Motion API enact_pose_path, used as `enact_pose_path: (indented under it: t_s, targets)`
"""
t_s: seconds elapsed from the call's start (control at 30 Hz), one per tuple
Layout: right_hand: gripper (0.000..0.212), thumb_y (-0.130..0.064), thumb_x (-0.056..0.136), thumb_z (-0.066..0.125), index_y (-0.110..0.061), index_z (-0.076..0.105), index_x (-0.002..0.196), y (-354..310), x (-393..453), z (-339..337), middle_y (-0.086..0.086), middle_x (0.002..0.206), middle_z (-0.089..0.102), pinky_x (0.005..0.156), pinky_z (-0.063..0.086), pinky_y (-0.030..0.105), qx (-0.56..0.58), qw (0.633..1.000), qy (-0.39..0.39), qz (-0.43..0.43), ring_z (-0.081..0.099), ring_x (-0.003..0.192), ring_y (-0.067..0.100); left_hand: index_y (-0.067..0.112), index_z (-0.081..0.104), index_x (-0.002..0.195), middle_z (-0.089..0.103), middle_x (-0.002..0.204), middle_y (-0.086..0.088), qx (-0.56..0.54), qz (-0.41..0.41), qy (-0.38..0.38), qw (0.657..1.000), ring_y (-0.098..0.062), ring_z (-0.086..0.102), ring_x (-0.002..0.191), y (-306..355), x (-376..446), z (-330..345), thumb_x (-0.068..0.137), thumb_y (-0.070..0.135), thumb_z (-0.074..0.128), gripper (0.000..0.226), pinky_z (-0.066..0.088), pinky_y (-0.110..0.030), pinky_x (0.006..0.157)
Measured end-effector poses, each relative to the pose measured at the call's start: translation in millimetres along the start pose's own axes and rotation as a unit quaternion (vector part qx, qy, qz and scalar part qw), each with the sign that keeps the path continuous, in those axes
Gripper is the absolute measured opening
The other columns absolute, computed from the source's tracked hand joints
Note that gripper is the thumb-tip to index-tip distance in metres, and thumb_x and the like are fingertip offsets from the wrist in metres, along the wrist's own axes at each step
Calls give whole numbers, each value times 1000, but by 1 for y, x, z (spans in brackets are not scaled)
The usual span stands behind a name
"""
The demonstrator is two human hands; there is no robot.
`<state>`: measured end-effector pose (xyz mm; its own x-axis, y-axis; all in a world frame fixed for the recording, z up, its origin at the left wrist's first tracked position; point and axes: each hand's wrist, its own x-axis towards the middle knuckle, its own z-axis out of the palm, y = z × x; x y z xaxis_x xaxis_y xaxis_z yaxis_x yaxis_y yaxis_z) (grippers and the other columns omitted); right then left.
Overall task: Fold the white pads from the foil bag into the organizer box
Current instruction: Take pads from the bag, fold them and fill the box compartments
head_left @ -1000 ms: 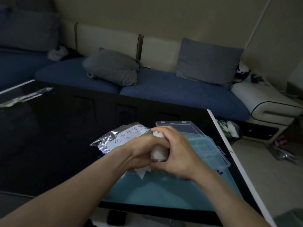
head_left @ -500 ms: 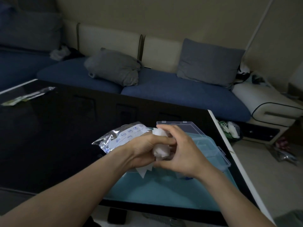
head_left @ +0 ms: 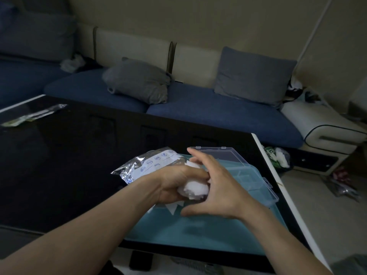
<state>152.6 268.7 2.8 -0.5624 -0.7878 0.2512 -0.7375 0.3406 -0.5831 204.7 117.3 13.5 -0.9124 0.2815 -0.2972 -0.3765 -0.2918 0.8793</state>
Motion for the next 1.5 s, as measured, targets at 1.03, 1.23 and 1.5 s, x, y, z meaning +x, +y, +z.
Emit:
enact_pose_path:
  t_s: [1.03, 1.23, 1.5]
  targets:
    - [86, -42, 55, 94, -31, 57, 132, 4, 1, -5, -20, 124, 61, 97, 44, 14, 7, 996, 92, 6, 56, 116, -4, 3, 62, 99, 65, 81, -15, -14, 109, 83, 990, -22, 64, 67, -6, 7, 10, 84, -7, 64, 18, 54, -29, 58]
    - [96, -41, 52, 97, -30, 53, 137, 1, 2, -8, -18, 128, 59, 99, 43, 16, 0, 995, 96, -4, 55, 118, 0, 9, 65, 94, 59, 78, -11, -54, 67, 40, 995, -18, 56, 63, -1, 5, 8, 82, 6, 69, 14, 46, -28, 62]
    - [90, -40, 52, 97, -33, 57, 132, 3, 2, -5, -19, 119, 65, 94, 51, 23, 25, 996, 87, 17, 61, 111, 1, 9, 61, 83, 55, 73, -8, -81, 77, 55, 992, -18, 59, 58, -1, 5, 11, 87, 7, 62, 5, 49, -27, 52]
